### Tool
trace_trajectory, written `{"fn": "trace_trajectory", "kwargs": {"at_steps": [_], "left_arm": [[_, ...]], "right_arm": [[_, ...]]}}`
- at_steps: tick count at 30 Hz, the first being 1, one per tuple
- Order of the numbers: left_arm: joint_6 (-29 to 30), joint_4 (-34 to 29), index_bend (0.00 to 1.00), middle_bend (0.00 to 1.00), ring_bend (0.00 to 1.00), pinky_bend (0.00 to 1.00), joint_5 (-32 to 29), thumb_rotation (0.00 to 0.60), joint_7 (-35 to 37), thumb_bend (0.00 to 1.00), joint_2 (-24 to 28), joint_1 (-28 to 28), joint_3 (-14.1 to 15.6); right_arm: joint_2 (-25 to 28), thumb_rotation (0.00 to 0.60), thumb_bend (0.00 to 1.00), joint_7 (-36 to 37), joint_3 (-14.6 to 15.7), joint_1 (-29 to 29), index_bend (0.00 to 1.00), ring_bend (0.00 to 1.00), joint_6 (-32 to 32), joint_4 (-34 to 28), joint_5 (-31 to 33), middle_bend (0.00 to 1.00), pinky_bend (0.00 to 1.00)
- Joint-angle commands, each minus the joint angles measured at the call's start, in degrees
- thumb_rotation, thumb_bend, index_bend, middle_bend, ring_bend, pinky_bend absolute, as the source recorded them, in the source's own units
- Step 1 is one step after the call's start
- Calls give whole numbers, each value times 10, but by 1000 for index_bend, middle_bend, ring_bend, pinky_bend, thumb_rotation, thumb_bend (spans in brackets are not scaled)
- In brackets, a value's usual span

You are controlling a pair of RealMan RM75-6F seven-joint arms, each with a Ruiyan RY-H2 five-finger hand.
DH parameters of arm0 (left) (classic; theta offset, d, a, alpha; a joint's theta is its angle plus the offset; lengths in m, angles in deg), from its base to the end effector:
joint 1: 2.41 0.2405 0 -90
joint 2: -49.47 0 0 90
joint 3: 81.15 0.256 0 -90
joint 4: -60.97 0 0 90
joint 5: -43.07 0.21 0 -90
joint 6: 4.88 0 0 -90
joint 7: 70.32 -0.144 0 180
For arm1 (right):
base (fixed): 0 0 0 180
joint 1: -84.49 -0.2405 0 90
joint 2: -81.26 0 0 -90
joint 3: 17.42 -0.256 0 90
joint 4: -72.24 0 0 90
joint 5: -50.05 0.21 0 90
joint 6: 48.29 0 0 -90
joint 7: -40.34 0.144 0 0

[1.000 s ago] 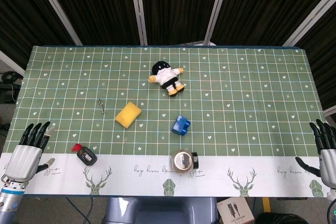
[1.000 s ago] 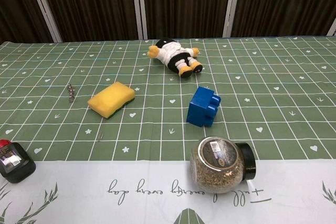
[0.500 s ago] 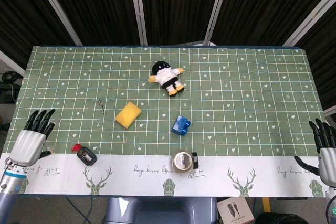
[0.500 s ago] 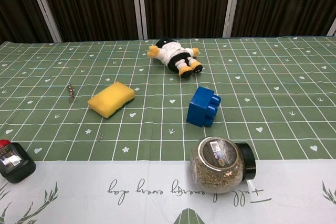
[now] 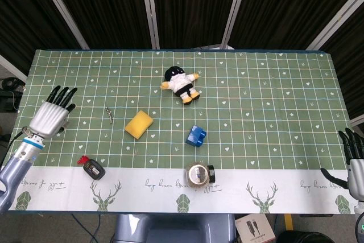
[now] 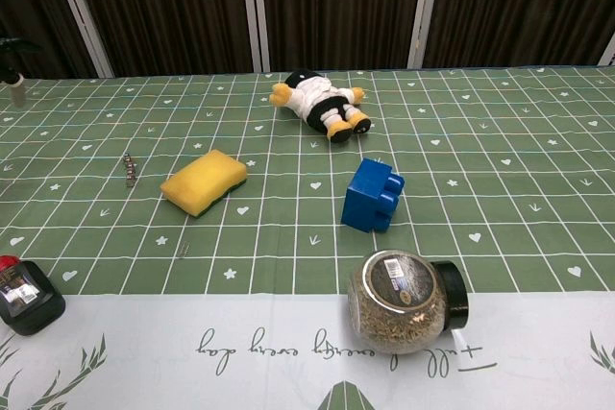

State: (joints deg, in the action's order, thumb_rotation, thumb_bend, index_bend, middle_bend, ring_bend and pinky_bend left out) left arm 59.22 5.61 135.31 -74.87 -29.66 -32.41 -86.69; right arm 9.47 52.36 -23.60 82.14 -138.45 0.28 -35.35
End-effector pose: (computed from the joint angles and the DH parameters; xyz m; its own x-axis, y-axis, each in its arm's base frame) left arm -0.3056 0.3506 0.1072 0.8007 -0.0420 0.5975 0.5524 -0.3339 -0.7637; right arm -0.3642 -0.1789 0.1741 0.4031 0.1430 0.9039 -0.9151 0.0511 0.4000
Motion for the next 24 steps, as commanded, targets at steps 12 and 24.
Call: {"fn": "trace_trajectory", "kwargs": {"at_steps": [12, 24], "left_arm": [[-108, 224, 439, 6, 0, 0, 25, 600, 41, 255, -145, -117, 36], [-149, 330, 455, 13, 0, 0, 21, 600, 66, 279, -216, -159, 54]], "right_arm": [[7, 600, 88, 23, -5, 8, 89, 0, 7, 2, 18, 0, 84], [11, 600, 89, 30, -7, 14, 89, 0, 6, 2, 23, 0, 84]]}}
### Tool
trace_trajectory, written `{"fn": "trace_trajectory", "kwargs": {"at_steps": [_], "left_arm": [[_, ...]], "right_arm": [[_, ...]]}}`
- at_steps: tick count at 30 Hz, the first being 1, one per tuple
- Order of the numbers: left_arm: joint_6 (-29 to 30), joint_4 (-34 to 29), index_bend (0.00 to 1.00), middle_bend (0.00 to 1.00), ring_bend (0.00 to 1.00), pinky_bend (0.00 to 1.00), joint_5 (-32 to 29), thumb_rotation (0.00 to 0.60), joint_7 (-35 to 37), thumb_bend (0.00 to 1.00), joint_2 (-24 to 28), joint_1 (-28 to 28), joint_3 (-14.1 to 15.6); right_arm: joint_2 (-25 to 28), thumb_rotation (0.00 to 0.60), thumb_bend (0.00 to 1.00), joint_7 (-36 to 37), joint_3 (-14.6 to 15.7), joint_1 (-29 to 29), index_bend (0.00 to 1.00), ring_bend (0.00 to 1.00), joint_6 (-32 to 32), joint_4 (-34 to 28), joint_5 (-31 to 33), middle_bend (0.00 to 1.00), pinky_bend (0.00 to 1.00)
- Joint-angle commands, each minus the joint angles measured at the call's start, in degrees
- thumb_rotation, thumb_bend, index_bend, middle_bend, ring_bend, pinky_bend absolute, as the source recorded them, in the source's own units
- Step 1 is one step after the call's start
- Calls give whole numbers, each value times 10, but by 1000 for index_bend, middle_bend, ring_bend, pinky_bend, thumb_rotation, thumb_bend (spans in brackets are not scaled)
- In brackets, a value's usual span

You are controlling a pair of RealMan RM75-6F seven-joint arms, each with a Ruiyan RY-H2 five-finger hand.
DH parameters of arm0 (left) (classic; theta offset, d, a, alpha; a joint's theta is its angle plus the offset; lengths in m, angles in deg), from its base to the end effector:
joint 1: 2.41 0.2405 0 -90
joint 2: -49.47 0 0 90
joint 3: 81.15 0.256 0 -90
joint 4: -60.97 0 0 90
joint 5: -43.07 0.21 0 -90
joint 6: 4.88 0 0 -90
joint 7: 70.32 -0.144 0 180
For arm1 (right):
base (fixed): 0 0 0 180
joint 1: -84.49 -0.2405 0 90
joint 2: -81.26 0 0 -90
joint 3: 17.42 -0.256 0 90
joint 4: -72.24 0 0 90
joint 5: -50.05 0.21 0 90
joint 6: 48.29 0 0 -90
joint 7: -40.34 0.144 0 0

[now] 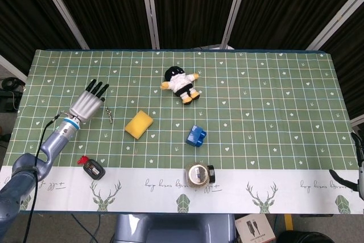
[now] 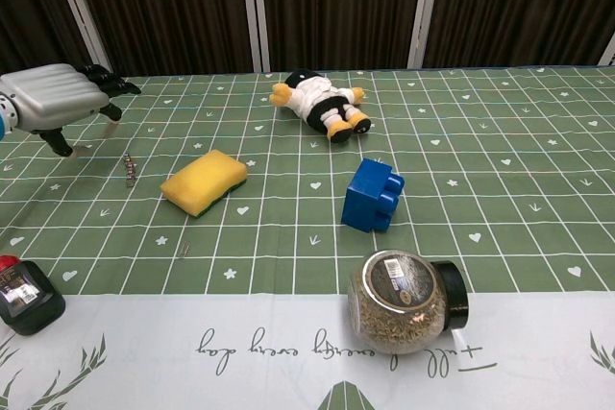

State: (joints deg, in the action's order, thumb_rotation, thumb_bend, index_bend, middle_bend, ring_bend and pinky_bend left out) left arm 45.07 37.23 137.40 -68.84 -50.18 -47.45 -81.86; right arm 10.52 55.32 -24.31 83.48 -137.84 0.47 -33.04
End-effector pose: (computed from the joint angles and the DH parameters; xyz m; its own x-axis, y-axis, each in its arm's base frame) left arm -0.2749 0.4331 0.0254 0.9121 -0.0080 0.4099 0.3661 -0.4341 -0.8231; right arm -0.3748 -0.1720 0.1855 0.3777 0.1498 0.9137 -0.9249 0.1076 0.3647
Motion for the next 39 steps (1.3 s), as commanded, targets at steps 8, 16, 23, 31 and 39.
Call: {"fn": "trace_trajectory", "kwargs": {"at_steps": [8, 16, 23, 31, 39], "left_arm": [[-22, 55, 472, 20, 0, 0, -5, 600, 13, 281, -39, -22, 16], [-40, 83, 474, 21, 0, 0, -12, 600, 17, 282, -55, -29, 22], [-52, 103, 450, 21, 0, 0, -23, 600, 21, 281, -70, -32, 20], [-61, 115, 438, 23, 0, 0, -29, 600, 25, 282, -84, -40, 20], [-69, 123, 459, 24, 0, 0, -30, 600, 24, 281, -95, -43, 24]], "right_arm": [[-1, 600, 90, 1, -2, 1, 90, 0, 0, 0, 1, 0, 84], [-2, 600, 90, 3, -4, -1, 89, 0, 2, 0, 1, 0, 83], [-2, 600, 90, 2, -3, -3, 90, 0, 7, -3, 0, 0, 84], [-2, 600, 91, 0, -3, -5, 90, 0, 10, -7, 0, 0, 83], [-1, 600, 91, 3, -4, -4, 90, 0, 10, -7, 1, 0, 82]]}}
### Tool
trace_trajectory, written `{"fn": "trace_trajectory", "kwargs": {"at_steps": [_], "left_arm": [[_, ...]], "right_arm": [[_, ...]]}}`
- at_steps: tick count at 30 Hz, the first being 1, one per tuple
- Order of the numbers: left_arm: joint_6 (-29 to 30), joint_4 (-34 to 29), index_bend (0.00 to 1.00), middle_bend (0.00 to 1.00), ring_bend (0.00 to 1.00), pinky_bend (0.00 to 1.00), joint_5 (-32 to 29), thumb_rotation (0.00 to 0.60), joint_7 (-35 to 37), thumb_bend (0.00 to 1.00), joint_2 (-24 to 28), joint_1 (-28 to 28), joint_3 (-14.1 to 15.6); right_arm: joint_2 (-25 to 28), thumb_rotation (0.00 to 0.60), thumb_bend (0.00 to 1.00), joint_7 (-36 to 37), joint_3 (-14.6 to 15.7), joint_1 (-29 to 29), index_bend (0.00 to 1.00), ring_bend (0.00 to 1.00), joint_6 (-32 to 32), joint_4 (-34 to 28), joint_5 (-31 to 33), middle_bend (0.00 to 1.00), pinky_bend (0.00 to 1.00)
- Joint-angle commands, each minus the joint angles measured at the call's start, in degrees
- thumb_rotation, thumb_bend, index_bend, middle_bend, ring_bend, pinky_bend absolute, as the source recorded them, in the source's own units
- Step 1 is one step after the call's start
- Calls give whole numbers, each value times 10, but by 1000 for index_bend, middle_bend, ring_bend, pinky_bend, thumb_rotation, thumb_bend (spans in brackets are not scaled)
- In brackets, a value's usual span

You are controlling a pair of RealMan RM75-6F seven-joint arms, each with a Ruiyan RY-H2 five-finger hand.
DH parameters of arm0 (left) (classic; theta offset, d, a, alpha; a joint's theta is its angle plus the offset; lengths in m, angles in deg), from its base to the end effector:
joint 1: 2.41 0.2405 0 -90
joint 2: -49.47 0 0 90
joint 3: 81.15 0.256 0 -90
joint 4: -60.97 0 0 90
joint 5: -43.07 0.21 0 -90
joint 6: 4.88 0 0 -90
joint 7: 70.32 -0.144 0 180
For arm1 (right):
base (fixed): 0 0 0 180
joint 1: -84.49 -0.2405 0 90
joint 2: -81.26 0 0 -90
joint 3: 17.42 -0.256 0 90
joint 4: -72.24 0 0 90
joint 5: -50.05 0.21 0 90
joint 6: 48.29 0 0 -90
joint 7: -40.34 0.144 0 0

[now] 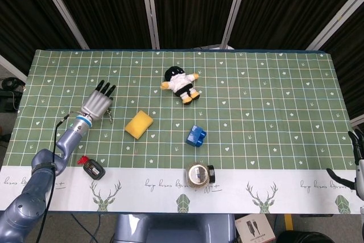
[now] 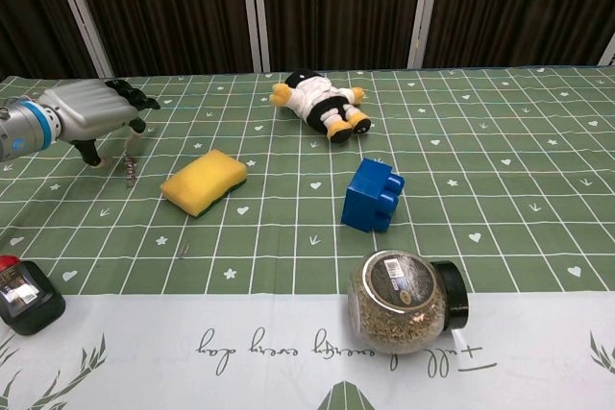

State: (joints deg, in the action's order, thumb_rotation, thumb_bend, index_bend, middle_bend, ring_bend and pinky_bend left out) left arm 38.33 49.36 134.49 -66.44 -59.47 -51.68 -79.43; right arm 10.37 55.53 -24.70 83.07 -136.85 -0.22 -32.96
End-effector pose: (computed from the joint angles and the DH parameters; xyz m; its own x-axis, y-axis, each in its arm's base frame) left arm -0.2604 0.4504 -0.0076 0.9282 0.0468 0.3692 0.3539 -0.4179 -0.8367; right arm -0.3728 -0.1762 0.1820 0.3585 0.1433 0.9225 -0.9324 0.1048 0.3460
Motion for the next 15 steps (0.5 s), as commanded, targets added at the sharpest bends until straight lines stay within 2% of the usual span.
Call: {"fn": "trace_trajectory", "kwargs": {"at_steps": [1, 15], "left_arm": [[-3, 3, 461, 24, 0, 0, -2, 600, 0, 282, -3, -1, 0], [-27, 17, 478, 34, 0, 0, -12, 600, -4, 281, -22, -11, -2]], "right_arm": [[0, 600, 91, 1, 0, 0, 90, 0, 0, 1, 0, 0, 81], [1, 600, 91, 5, -1, 1, 91, 0, 2, -2, 3, 0, 81]]}}
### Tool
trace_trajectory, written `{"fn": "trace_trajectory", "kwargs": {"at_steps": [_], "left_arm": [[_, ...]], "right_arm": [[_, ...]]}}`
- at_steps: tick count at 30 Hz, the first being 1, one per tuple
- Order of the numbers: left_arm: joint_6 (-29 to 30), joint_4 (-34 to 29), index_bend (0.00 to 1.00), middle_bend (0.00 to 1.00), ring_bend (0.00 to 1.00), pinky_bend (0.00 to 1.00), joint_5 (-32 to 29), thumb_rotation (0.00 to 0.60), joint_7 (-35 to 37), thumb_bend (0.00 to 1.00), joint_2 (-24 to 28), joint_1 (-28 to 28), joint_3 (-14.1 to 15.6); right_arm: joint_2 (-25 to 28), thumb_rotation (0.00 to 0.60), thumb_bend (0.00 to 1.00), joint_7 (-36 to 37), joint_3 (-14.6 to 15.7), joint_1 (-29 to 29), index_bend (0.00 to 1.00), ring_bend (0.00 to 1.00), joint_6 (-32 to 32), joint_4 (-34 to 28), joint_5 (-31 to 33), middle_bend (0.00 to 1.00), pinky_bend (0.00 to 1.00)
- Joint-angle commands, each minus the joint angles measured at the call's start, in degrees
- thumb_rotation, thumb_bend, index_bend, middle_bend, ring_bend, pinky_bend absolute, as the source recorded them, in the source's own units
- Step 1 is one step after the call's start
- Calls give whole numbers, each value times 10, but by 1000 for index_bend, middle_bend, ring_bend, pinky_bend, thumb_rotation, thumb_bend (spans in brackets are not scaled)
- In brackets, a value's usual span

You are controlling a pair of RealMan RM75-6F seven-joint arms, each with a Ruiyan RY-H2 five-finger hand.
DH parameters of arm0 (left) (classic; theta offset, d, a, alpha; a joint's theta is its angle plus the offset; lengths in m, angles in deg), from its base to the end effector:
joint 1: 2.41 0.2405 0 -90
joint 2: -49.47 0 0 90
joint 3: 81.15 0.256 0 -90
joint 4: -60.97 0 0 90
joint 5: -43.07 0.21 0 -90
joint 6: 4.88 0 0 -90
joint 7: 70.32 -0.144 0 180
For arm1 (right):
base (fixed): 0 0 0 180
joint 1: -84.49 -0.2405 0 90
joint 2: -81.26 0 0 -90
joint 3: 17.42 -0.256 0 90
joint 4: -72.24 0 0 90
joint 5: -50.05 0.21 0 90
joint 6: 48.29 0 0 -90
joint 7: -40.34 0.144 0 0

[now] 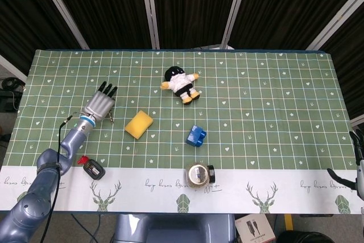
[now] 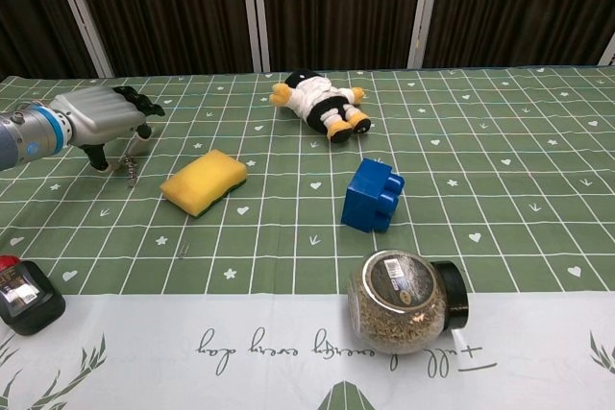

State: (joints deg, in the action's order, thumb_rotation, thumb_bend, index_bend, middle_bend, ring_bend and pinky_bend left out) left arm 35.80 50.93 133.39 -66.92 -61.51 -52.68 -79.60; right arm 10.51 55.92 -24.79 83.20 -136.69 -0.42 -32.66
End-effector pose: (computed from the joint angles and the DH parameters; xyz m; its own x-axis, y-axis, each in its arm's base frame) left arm -0.2559 0.4523 -0.0185 0.9287 0.0741 0.3633 0.3602 -0.4131 -0.8364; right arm -0.3735 -0.1756 0.1828 0.3511 0.1435 0.9253 -0.9347 0.1112 0.3375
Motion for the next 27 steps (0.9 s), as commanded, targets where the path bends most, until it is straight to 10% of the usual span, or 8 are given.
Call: {"fn": "trace_trajectory", "kwargs": {"at_steps": [1, 27], "left_arm": [[-2, 2, 482, 35, 0, 0, -2, 600, 1, 282, -2, -1, 0], [140, -43, 592, 69, 0, 7, 43, 600, 1, 363, 58, -9, 35]], "right_arm": [[0, 600, 92, 1, 0, 0, 91, 0, 0, 0, 0, 0, 81], [2, 600, 95, 1, -1, 1, 92, 0, -2, -3, -2, 0, 81]]}}
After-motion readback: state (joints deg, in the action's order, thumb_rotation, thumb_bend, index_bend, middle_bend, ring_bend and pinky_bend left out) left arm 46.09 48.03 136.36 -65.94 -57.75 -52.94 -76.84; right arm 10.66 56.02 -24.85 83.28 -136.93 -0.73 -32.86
